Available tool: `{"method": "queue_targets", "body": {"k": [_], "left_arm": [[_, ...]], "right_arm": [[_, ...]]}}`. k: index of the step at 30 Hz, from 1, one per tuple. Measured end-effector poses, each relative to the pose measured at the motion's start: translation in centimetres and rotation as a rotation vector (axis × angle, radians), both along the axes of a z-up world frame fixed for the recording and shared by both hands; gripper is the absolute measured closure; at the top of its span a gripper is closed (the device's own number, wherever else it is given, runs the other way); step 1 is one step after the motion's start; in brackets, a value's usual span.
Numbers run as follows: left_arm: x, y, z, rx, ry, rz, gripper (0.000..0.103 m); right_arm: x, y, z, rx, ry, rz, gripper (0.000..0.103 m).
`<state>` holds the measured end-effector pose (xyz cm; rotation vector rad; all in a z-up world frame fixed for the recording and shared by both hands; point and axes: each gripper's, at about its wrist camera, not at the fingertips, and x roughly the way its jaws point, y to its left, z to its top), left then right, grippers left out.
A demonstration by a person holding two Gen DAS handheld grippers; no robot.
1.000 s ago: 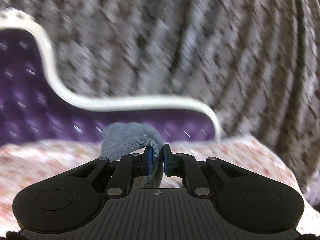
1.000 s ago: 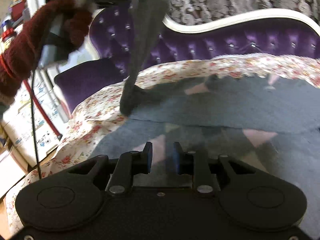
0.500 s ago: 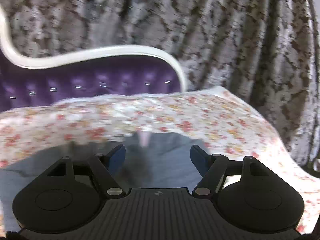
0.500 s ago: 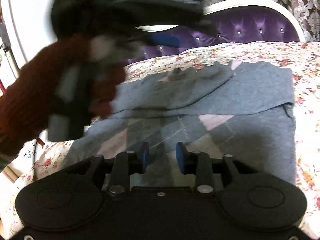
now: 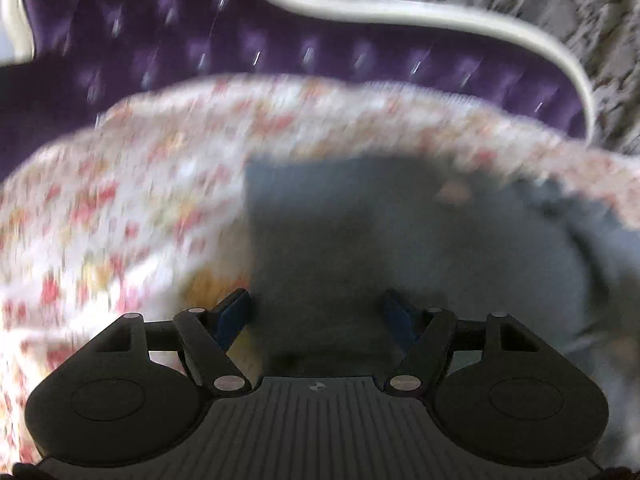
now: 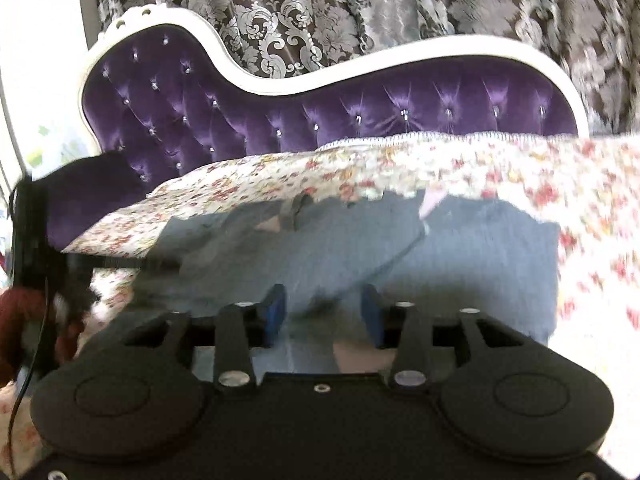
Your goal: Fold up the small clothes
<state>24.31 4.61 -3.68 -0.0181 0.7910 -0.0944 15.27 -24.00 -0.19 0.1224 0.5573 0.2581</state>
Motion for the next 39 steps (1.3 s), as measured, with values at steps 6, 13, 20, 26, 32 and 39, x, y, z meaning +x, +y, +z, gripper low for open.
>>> {"method": "queue_targets", "body": {"k": [6, 13, 20, 26, 32, 39], "left_arm": [[-0.4, 0.6, -0.4, -0.035, -0.038, 0.008, 0.022], [-1.0, 1.0, -0.9, -0.051, -0.048, 0.007, 0.021], [-1.3, 0.9, -1.0, -0.050, -0.056, 0.007, 0.020], [-1.5, 0.8, -0.9, -0.055, -0.060, 0.010, 0.020], [-1.6, 0.7, -0.9, -0.055, -0.061, 0.011, 0.020], [-1.6, 0.9, -0.6, -0.067, -0.052, 0.001, 0.020]], "right_arm": [[3.6, 3.3, -0.9, -0.193, -0.004, -0.041, 0.040], [5.4, 4.4, -2.6, -0.387, 0.017, -0.113, 0.040], [2.1, -3.3, -1.8, -0.211, 0.067, -0.338, 0.039], [0.3, -4.5, -1.0, -0.124, 0.014, -0.299, 0.039], [1.6, -4.4, -1.6, -0.089, 0.051, -0.283, 0.039], [3.4, -6.1, -3.0, 0.013, 0.144, -0.297, 0.043]]}}
